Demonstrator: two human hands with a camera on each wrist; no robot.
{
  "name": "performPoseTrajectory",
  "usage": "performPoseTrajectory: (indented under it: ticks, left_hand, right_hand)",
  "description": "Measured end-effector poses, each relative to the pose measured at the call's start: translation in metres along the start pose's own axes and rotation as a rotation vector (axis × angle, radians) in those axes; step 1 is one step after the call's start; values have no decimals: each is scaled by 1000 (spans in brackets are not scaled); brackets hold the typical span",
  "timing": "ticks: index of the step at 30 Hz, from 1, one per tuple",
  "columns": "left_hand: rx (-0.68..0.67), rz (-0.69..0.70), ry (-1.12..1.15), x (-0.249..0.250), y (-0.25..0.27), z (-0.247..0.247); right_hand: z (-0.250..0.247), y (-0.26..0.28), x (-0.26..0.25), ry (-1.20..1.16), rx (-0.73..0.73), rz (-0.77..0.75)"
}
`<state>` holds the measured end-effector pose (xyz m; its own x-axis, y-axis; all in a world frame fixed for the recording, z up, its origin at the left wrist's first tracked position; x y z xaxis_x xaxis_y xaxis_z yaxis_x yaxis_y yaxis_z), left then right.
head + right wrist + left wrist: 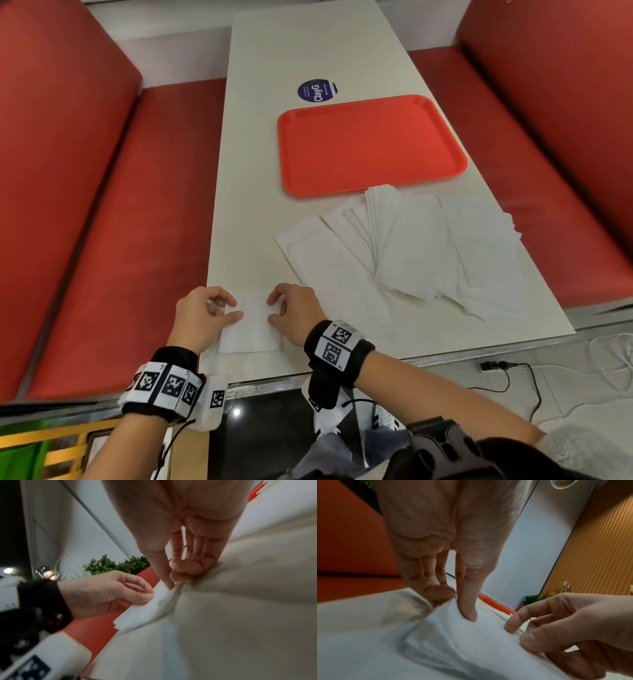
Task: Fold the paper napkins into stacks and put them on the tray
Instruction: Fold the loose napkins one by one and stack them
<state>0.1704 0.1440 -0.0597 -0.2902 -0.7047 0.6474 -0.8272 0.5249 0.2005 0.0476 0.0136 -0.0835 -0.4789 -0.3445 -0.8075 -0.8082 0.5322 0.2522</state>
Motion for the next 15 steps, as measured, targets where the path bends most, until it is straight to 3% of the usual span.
performPoseTrajectory:
  ticks: [3,7,11,15]
  left_hand:
    - [-4,25,-38,4,-4,1]
    - [-9,46,-136,18,-14,3]
    - [118,228,-133,86,-18,9]
    - [-28,379,110,172,-16,69]
  right_hand:
    - [-29,5,2,-39,16,-1]
    - [-103,10,28,-50,144,40]
    - [-182,19,71,-14,341,139]
    - [-232,24,110,53,471,218]
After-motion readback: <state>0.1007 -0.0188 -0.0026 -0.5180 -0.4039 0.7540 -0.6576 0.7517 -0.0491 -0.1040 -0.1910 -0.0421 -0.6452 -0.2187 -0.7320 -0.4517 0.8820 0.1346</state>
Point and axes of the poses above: each hand's wrist, its own y-axis away from the middle knuckle, its own z-axis out of the palm, x = y × z, the point moved 6 cm from there along -y, towards the middle knuckle, and after that the axes turned 4 degrees about x, right-handed, at the moved point
